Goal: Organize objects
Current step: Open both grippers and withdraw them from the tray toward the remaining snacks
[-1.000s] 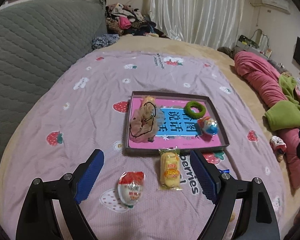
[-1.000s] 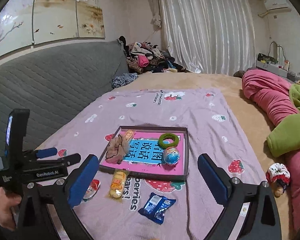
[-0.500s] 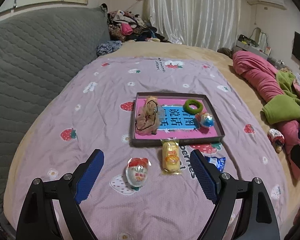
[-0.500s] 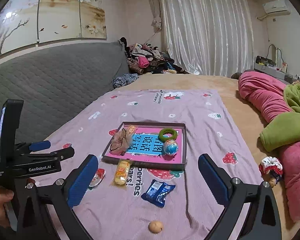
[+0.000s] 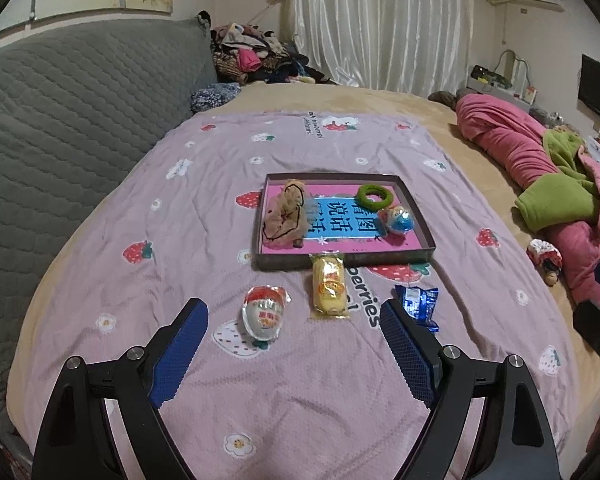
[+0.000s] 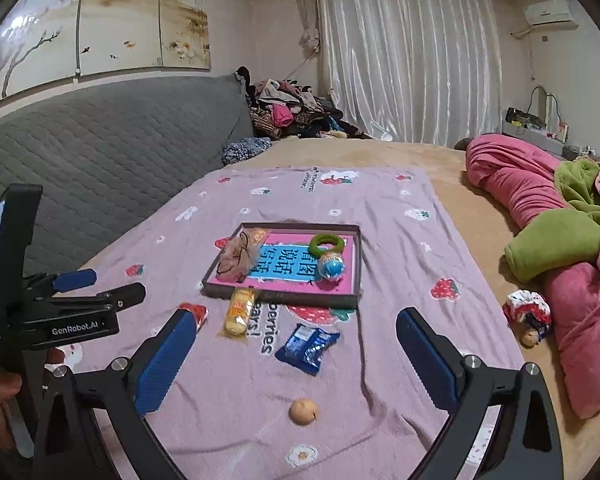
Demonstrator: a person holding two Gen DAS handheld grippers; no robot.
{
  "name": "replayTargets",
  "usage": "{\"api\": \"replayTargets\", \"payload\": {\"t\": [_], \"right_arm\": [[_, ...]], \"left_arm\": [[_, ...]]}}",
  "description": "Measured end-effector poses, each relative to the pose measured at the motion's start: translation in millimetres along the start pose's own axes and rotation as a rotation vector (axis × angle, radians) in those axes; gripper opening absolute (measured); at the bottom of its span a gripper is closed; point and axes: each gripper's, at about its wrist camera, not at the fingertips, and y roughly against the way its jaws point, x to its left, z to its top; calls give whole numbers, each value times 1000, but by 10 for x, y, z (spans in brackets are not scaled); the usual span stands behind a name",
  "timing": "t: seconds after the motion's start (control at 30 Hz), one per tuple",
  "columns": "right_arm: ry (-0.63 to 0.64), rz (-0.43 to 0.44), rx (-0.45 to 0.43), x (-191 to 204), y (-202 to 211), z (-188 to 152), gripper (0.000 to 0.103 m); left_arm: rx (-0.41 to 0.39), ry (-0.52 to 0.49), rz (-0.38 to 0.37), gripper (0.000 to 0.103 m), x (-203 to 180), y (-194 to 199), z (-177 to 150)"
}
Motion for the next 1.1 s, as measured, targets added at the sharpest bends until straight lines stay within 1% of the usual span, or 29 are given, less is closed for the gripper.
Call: {"api": "replayTargets", "payload": {"t": [0.2, 0.47, 0.7, 0.83, 1.1], "right_arm": [[5, -6, 16, -16, 81, -162, 101], [9, -3, 48, 12, 54, -362, 101], [22, -7, 85, 53, -9, -528, 101], [25, -20, 107, 64, -56, -639, 101], [52, -52, 140, 96, -193, -811, 101]], "left_arm": [[6, -13, 0, 89, -94, 27, -112], [-7, -27, 10, 89, -204, 63, -266], [0, -41, 14, 89, -249, -28, -437], [19, -34, 11, 89, -245, -129, -527], [17, -41, 8, 89, -242, -264, -637]]}}
